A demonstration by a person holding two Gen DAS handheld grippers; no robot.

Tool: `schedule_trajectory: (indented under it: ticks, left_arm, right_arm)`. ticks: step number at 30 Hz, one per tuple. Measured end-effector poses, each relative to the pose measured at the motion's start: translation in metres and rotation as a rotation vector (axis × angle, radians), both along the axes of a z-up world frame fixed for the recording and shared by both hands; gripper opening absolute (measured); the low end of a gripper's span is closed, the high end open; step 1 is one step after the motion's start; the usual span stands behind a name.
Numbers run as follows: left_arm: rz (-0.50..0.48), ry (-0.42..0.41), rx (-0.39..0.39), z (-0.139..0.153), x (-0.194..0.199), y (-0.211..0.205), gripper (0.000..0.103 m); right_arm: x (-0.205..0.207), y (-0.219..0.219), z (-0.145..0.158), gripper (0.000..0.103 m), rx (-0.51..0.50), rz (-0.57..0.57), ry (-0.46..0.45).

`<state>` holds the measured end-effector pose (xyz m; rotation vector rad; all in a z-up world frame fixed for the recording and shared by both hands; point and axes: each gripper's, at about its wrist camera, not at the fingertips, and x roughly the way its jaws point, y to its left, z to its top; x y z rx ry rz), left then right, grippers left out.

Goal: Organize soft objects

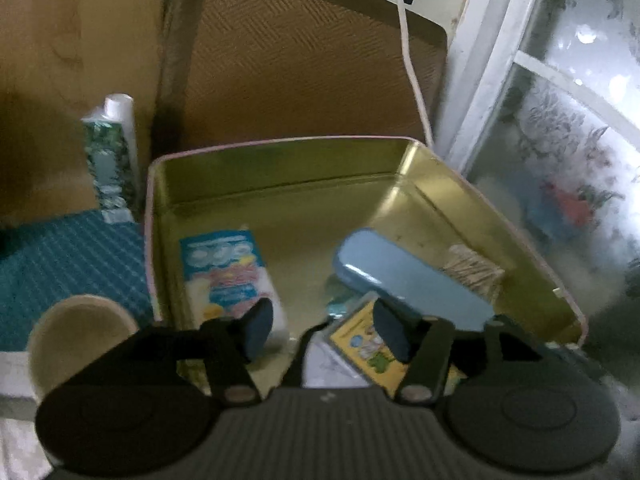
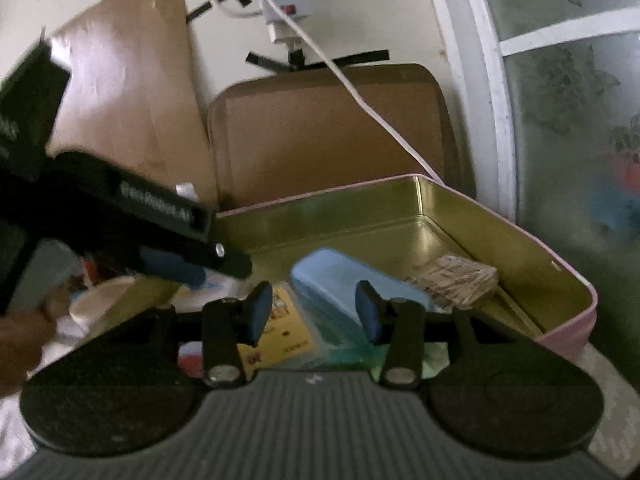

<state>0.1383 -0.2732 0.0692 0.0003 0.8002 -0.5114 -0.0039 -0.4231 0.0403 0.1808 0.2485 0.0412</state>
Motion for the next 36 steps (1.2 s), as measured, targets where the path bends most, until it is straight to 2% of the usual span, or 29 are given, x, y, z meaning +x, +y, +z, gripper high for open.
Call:
schedule_trajectory:
  ticks: [5,13,14,16,21,23,25,31,36]
  left_arm:
    - [0.017,-0.056,0.046,0.006,-0.019,0.003,0.062]
    - [0.035,-0.211,0.142,0.025,-0.079,0.017,0.069]
    - [0.039,-0.230,0.149,0.027,-0.087,0.020,0.072]
    - [0.051,-0.269,0.155,0.031,-0.106,0.029,0.085]
    - [0.085,-0.359,0.158,0.035,-0.150,0.053,0.100]
    - [0.094,-0.371,0.152,0.035,-0.164,0.064,0.101]
    - [0.099,-0.376,0.143,0.034,-0.177,0.075,0.103]
    - [0.118,-0.388,0.142,0.029,-0.209,0.103,0.103]
    - [0.143,-0.400,0.155,0.026,-0.230,0.123,0.103]
  right_arm:
    - [-0.019,-0.002,0.005,0.053,0.043,-0.019,-0.024]
    - [-0.065,0.009,0.010,0.058,0.107,-0.038,-0.067]
    - [-0.073,0.011,0.010,0.058,0.120,-0.039,-0.072]
    - [-0.086,0.015,0.009,0.063,0.152,-0.041,-0.078]
    - [-0.114,0.029,0.006,0.063,0.236,-0.029,-0.061]
    - [-0.124,0.037,0.005,0.068,0.261,-0.018,-0.047]
    - [-0.133,0.046,0.004,0.081,0.276,-0.012,-0.033]
    - [-0.156,0.073,0.007,0.093,0.292,0.014,0.002]
    - [-0.171,0.093,0.008,0.096,0.285,0.032,0.024]
